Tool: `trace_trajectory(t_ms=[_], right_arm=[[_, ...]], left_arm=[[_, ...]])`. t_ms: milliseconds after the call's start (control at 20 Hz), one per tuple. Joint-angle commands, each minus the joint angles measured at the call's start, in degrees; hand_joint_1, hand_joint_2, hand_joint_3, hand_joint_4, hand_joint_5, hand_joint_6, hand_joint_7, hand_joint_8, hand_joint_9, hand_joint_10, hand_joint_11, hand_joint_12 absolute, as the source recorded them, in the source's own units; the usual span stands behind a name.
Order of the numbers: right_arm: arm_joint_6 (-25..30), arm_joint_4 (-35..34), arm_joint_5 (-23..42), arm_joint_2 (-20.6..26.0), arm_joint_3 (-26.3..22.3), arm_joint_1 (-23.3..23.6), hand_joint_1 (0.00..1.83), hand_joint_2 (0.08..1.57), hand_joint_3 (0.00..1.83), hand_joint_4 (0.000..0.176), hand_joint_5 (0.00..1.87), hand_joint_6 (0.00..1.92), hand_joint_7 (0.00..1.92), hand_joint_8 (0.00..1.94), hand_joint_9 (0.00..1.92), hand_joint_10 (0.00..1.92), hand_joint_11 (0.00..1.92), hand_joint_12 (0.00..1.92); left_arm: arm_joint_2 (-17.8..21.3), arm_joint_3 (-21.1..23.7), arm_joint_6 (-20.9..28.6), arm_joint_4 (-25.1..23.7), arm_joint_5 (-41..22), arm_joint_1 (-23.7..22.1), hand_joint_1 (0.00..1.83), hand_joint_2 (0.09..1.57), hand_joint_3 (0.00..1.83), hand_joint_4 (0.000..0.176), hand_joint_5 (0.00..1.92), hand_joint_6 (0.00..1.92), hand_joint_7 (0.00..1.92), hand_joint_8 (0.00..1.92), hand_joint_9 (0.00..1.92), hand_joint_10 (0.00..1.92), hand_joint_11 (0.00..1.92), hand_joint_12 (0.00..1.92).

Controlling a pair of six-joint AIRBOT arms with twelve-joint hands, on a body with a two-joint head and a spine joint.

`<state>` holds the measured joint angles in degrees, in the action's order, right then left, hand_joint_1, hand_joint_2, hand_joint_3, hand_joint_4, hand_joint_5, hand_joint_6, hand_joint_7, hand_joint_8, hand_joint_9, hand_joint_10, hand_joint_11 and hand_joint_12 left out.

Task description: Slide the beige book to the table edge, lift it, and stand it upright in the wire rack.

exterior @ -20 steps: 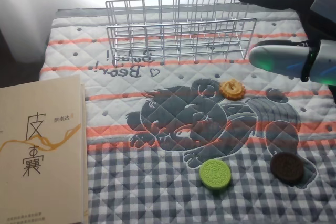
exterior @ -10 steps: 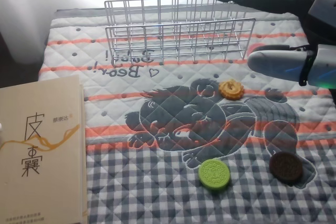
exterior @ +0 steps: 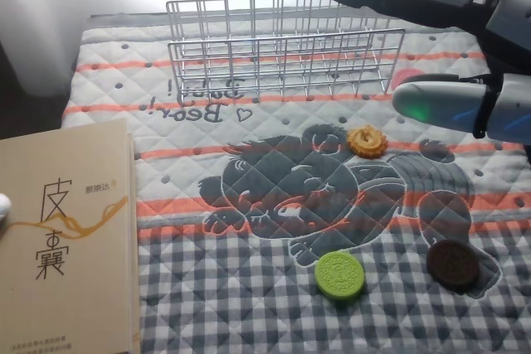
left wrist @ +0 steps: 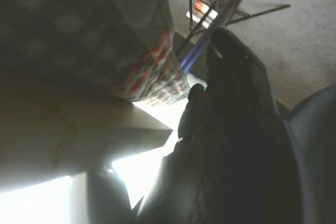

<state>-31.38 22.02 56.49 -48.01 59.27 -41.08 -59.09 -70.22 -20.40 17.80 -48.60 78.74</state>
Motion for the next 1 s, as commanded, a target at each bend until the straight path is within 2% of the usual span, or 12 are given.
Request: trace_trajectory(t_ms=[0, 100, 200, 300, 350, 450, 500, 550, 650, 700, 800, 950], right_arm=[[0.0, -2.8, 6.4, 0.1, -0.1, 0.1, 0.11, 1.40, 0.01, 0.000, 0.21, 0.00, 0.21, 0.00, 0.20, 0.01, 0.12, 0.39], [0.0, -2.9, 6.4, 0.0, -0.1, -0.1, 0.09, 1.41, 0.01, 0.000, 0.20, 0.00, 0.21, 0.00, 0.20, 0.00, 0.11, 0.38], [0.0, -2.9, 6.4, -0.1, -0.1, -0.1, 0.08, 1.41, 0.00, 0.000, 0.22, 0.00, 0.22, 0.00, 0.22, 0.00, 0.11, 0.36], [0.0, -2.9, 6.3, 0.0, -0.1, -0.2, 0.00, 1.37, 0.00, 0.000, 0.27, 0.00, 0.28, 0.00, 0.25, 0.00, 0.15, 0.21], [0.0, -2.9, 6.3, 0.0, -0.1, -0.3, 0.00, 1.36, 0.00, 0.000, 0.29, 0.00, 0.29, 0.01, 0.25, 0.00, 0.14, 0.19], [0.0, -3.0, 6.3, 0.1, -0.2, -0.4, 0.00, 1.36, 0.00, 0.000, 0.30, 0.01, 0.30, 0.01, 0.27, 0.01, 0.17, 0.20], [0.0, -3.0, 6.3, 0.1, -0.2, -0.4, 0.00, 1.37, 0.00, 0.000, 0.29, 0.00, 0.30, 0.01, 0.27, 0.01, 0.15, 0.19], [0.0, -3.1, 6.3, 0.1, -0.2, -0.6, 0.00, 1.38, 0.01, 0.000, 0.29, 0.00, 0.29, 0.00, 0.27, 0.00, 0.14, 0.19], [0.1, -3.1, 6.2, 0.1, -0.2, -0.7, 0.00, 1.39, 0.01, 0.000, 0.28, 0.00, 0.27, 0.00, 0.25, 0.00, 0.14, 0.20], [0.1, -3.2, 6.2, 0.1, -0.2, -0.8, 0.00, 1.39, 0.01, 0.000, 0.29, 0.00, 0.28, 0.00, 0.25, 0.00, 0.15, 0.20], [0.1, -3.3, 6.2, 0.1, -0.2, -0.8, 0.00, 1.40, 0.00, 0.000, 0.29, 0.00, 0.30, 0.00, 0.27, 0.00, 0.12, 0.30], [0.0, -4.0, 6.3, 0.2, -0.2, -1.0, 0.00, 1.40, 0.00, 0.000, 0.29, 0.00, 0.28, 0.00, 0.27, 0.00, 0.03, 0.50]], left_arm=[[0.8, -0.4, 0.6, 0.3, -5.7, -0.4, 0.46, 0.86, 0.00, 0.000, 0.33, 0.03, 0.39, 0.05, 0.32, 0.04, 0.00, 1.04], [1.5, -0.3, 0.6, 0.0, -6.1, -0.5, 0.56, 0.90, 0.00, 0.000, 0.57, 0.02, 0.76, 0.05, 0.69, 0.19, 0.13, 1.49], [2.1, -0.3, 0.3, 0.3, -6.5, -0.6, 0.65, 0.97, 0.00, 0.000, 0.77, 0.01, 0.78, 0.01, 0.75, 0.09, 0.26, 1.19], [3.1, -0.3, -0.6, 1.2, -6.6, -0.6, 0.85, 1.02, 0.00, 0.000, 1.03, 0.02, 0.95, 0.02, 0.90, 0.08, 0.31, 1.34], [3.7, -0.3, -1.1, 1.9, -6.7, -0.6, 1.02, 1.04, 0.01, 0.124, 1.11, 0.57, 0.93, 0.01, 0.86, 0.04, 0.17, 1.42], [4.9, -0.4, -2.3, 3.5, -6.7, -0.5, 1.14, 1.05, 0.00, 0.000, 1.14, 0.70, 0.98, 0.02, 0.92, 0.06, 0.24, 1.49], [5.5, -0.5, -3.1, 4.6, -6.9, -0.5, 1.24, 1.05, 0.00, 0.000, 1.29, 0.35, 1.03, 0.78, 1.20, 0.24, 0.74, 1.46], [6.2, -0.5, -3.9, 6.0, -7.2, -0.4, 1.27, 1.05, 0.00, 0.000, 1.33, 0.19, 1.06, 1.00, 1.15, 0.78, 0.91, 1.57], [7.3, -0.6, -5.3, 8.4, -8.5, -0.3, 1.29, 1.04, 0.00, 0.000, 1.34, 0.09, 1.13, 1.00, 1.09, 1.21, 0.94, 1.72], [7.9, -0.5, -5.5, 9.8, -9.9, -0.1, 1.28, 1.04, 0.00, 0.000, 1.19, 0.53, 1.13, 0.85, 1.08, 1.33, 0.99, 1.76], [9.0, 0.1, -5.5, 12.0, -13.7, 0.4, 1.27, 1.10, 0.00, 0.000, 1.03, 0.62, 1.05, 1.12, 1.03, 1.09, 0.88, 1.57], [9.9, 1.5, -4.6, 13.8, -21.8, 0.7, 1.27, 1.10, 0.00, 0.000, 0.92, 0.90, 1.11, 0.95, 1.21, 0.55, 1.00, 1.16]])
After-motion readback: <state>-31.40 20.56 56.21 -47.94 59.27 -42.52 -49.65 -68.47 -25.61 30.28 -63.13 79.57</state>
